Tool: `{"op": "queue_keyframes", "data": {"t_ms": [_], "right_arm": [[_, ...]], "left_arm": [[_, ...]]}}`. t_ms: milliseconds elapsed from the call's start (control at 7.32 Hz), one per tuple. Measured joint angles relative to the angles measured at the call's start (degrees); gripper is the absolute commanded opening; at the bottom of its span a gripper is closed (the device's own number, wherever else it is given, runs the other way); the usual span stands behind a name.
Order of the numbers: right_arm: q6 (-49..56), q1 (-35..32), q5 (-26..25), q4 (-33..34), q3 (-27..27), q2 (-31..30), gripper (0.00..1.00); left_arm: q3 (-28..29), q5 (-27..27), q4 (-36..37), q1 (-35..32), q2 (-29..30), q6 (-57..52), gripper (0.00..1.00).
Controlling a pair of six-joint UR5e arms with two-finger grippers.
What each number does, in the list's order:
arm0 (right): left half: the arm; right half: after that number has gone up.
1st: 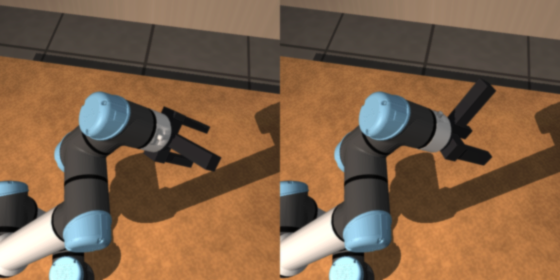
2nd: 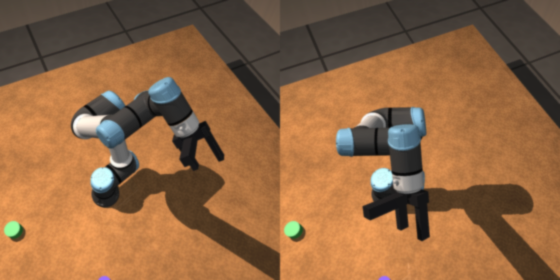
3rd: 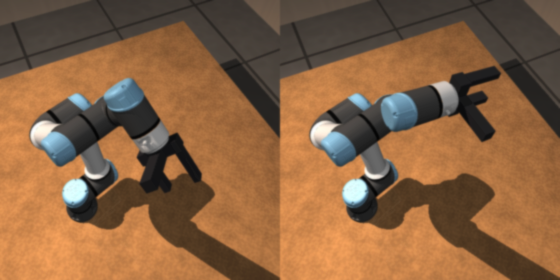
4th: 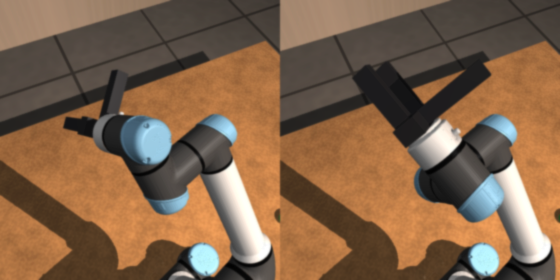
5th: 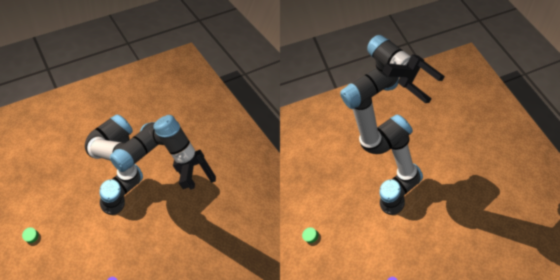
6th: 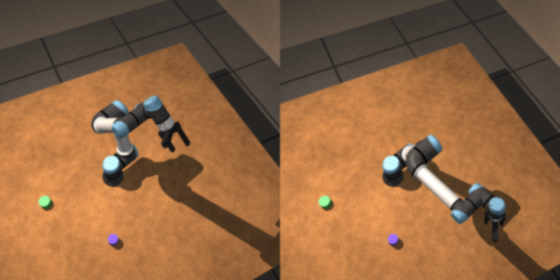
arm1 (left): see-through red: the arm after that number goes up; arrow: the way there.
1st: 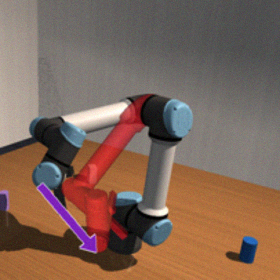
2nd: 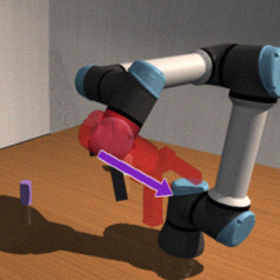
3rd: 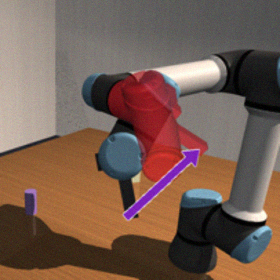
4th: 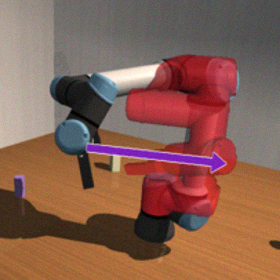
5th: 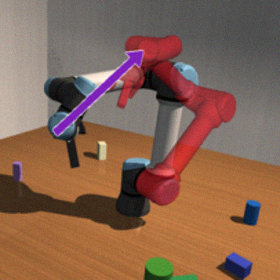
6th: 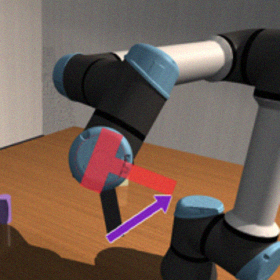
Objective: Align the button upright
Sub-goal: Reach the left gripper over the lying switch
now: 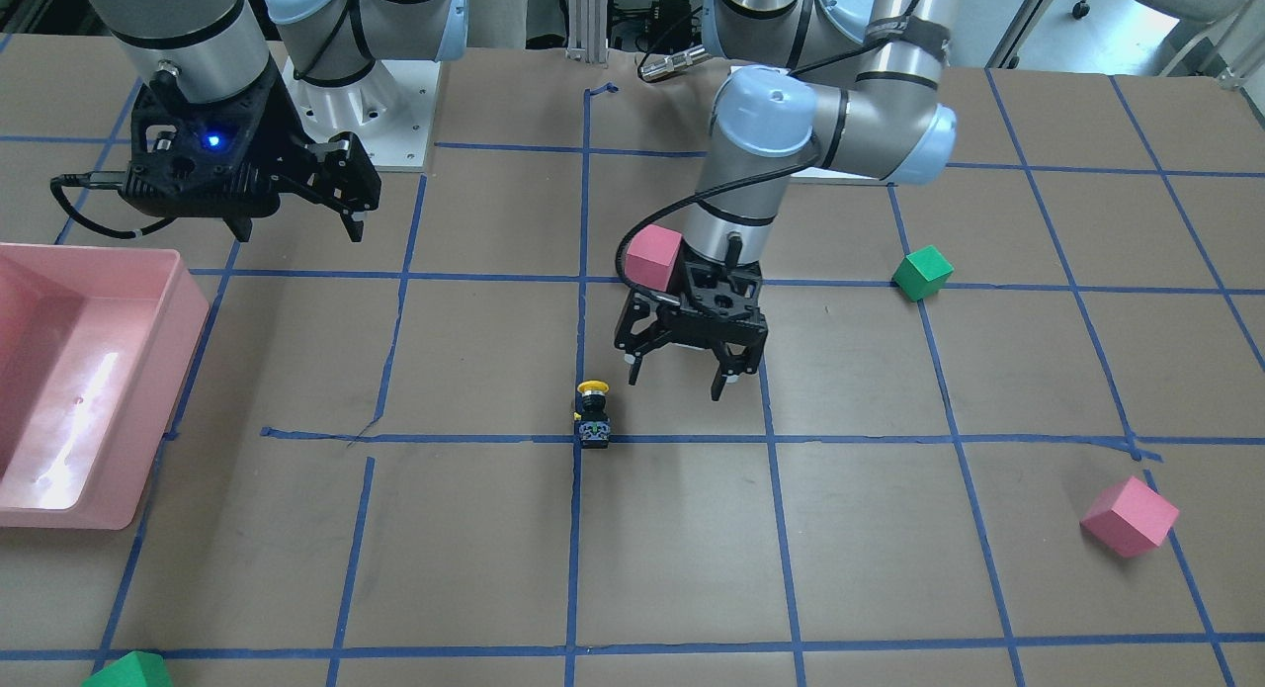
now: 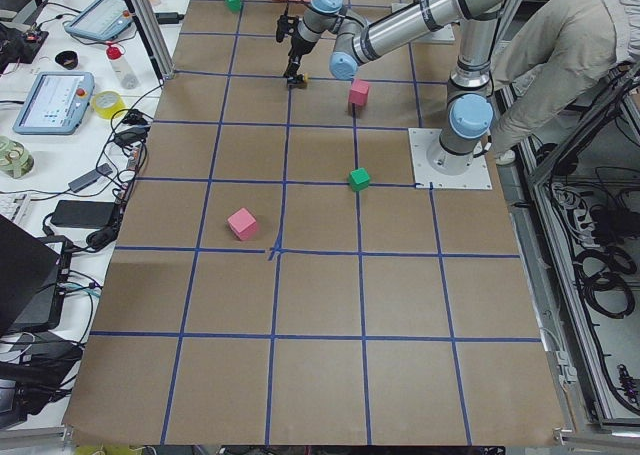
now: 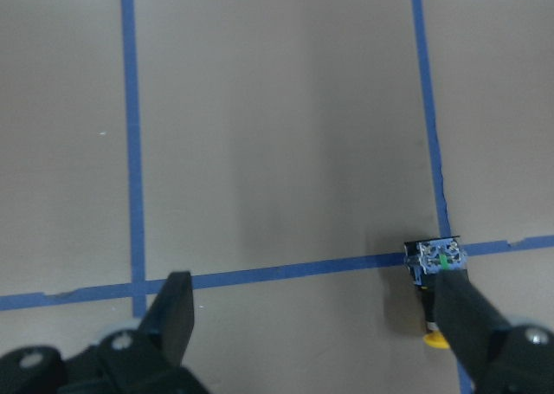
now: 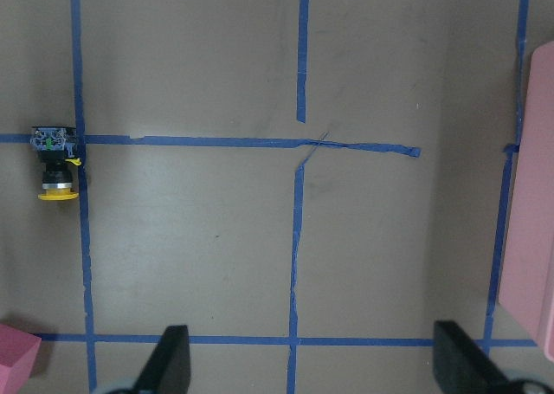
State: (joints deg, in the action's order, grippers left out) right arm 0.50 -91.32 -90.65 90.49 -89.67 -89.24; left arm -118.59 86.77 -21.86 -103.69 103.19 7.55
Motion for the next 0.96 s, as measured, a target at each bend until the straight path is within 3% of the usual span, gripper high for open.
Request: {"op": "queue_keyframes", "data": {"t_ms": [273,820,957], "right_arm": [[0.01,0.0,0.05,-0.01,-0.2,0.03,1.0],[-0.02,0.01,0.07,-0.05,-0.27,0.19,1.0],[-0.04,0.01,0.03,-0.05,-0.28,0.2,1.0]], "left_arm": [[-0.03,3.44,2.41,-3.88,4.42,3.27,1.0],[2.05,4.3,2.73,-8.26,12.3,11.86,0.98],[3.02,4.34,2.77,-8.47,13.63,12.2,0.56]]}}
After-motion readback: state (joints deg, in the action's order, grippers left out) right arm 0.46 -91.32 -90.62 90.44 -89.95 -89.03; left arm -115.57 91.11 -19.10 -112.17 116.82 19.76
